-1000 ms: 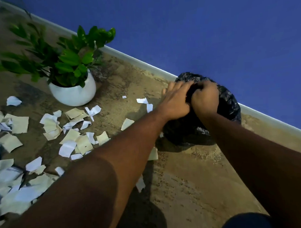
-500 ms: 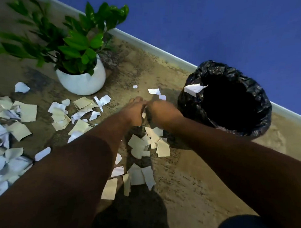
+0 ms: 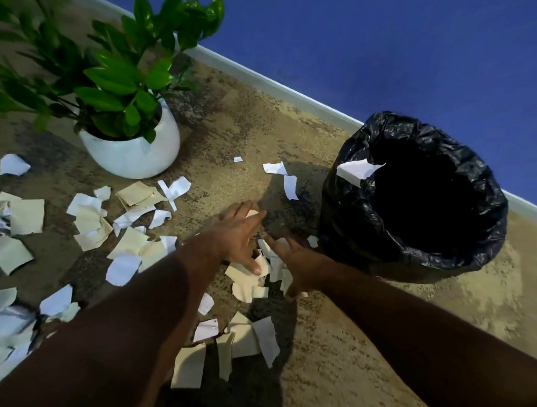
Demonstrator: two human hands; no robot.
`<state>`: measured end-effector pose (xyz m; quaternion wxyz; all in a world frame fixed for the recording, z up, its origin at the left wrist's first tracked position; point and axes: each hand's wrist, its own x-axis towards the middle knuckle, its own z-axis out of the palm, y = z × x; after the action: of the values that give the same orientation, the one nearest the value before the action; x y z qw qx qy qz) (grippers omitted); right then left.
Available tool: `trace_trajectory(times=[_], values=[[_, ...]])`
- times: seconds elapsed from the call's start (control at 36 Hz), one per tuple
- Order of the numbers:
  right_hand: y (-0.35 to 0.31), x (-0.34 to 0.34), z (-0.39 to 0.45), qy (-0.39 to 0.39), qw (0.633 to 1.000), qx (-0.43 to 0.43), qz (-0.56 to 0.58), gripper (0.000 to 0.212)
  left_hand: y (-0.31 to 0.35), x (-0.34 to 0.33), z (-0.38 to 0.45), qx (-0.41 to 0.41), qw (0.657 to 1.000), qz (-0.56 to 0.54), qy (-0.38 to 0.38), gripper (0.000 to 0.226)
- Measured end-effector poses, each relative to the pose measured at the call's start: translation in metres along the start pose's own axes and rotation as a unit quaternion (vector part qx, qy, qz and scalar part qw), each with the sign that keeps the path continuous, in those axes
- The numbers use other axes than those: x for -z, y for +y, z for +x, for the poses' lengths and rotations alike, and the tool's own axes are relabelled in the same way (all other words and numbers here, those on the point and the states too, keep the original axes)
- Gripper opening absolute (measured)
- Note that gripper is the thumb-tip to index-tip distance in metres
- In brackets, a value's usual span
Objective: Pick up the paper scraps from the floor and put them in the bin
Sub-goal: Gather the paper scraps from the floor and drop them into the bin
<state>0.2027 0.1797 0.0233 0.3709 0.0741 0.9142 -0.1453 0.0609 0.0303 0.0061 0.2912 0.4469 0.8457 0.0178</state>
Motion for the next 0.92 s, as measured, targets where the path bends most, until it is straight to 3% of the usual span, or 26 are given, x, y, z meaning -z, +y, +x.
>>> trace_trajectory(times=[0.14,0.28,0.42,0.61,0.75,0.92], values=[[-0.002,-0.006,0.006,-0.008,0.999,-0.005,-0.039,0.149,0.006,-0.016,-0.003,-0.001,0.999,0.010,-0.052,0.140],[-0.008,-0.018,-0.003,0.016,0.981,0.028,-0.190,0.119,0.021,-0.027,-0.012,-0.042,0.996,0.066,-0.035,0.133],[-0.014,-0.022,-0.012,0.076,0.990,0.032,-0.114,0.083,0.031,-0.045,-0.024,-0.076,0.989,0.128,0.007,0.118],[-0.027,-0.034,-0.018,0.133,0.990,0.040,-0.005,0.043,0.037,-0.039,-0.032,-0.120,0.991,0.062,0.019,0.064],[-0.038,-0.024,-0.022,0.121,0.992,0.016,0.042,0.037,0.041,-0.029,-0.039,-0.126,0.991,0.039,0.000,0.030],[-0.047,-0.011,-0.031,0.147,0.986,-0.011,0.074,0.033,0.044,-0.007,-0.047,-0.061,0.998,-0.014,-0.028,0.025]])
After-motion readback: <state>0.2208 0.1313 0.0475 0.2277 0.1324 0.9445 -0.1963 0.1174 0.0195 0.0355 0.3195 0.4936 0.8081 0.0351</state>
